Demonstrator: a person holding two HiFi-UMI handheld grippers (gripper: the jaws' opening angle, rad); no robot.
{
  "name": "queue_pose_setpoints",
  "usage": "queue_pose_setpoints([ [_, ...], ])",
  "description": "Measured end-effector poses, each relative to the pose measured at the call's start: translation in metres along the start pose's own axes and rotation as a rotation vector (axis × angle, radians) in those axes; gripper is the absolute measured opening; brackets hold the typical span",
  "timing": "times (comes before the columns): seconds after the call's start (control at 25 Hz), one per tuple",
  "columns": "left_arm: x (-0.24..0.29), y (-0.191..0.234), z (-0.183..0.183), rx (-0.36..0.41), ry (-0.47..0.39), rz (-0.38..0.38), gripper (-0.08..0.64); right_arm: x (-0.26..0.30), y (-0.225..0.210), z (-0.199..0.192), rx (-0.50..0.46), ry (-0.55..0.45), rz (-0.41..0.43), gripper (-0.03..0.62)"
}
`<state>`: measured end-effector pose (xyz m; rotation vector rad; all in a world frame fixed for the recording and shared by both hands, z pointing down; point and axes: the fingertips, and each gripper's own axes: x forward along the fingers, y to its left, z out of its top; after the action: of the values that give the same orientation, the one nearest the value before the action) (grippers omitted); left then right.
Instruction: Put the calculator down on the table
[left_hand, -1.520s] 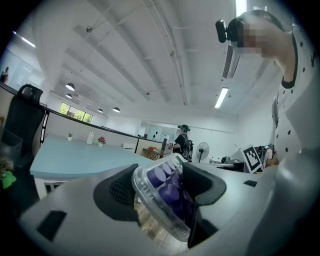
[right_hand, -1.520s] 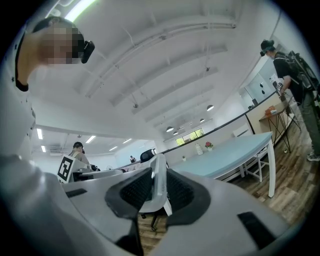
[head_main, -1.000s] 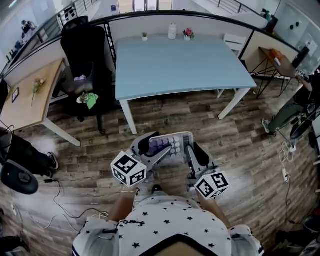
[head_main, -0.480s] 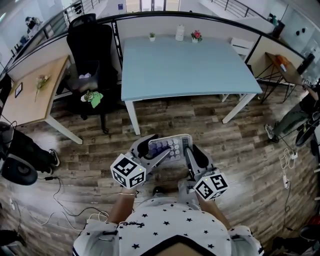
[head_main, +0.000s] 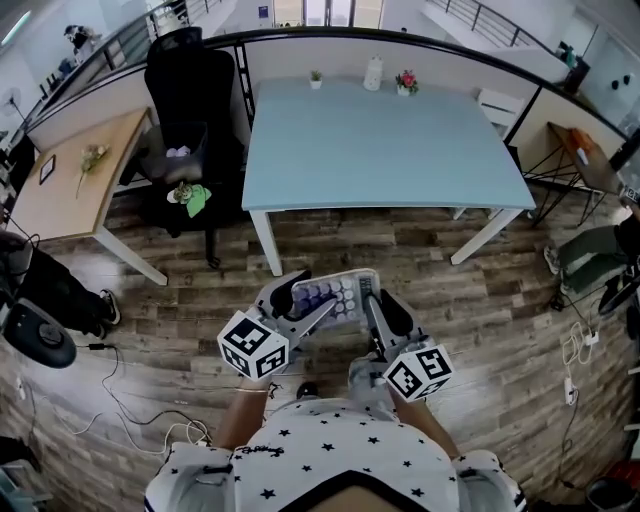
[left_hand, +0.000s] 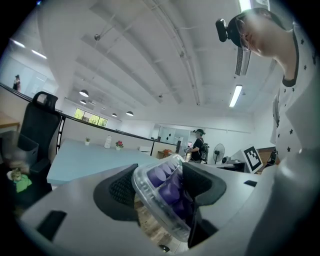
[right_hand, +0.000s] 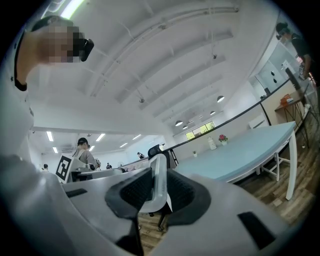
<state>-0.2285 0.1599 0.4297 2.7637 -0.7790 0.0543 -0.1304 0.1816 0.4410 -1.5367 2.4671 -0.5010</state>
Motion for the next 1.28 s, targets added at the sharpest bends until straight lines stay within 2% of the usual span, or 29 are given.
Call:
queue_pose_setpoints([
  [0.2,0.024,0.007,0.004,-0.009,0.002,0.031,0.281,0.011,-0.024,0.009,0.009,0.010,0.023,0.080],
  [0.84,0.108,0.023,0.010,0.003,0.040,0.033,0.281,0.035,-0.103,0.032,0.043,-0.001,0.018,0.080],
  [1.28,0.156,0.034,0.022,0.018,0.049,0.068,0.281,0.054,-0.147,0.051,0.062,-0.001,0.050,0.080],
])
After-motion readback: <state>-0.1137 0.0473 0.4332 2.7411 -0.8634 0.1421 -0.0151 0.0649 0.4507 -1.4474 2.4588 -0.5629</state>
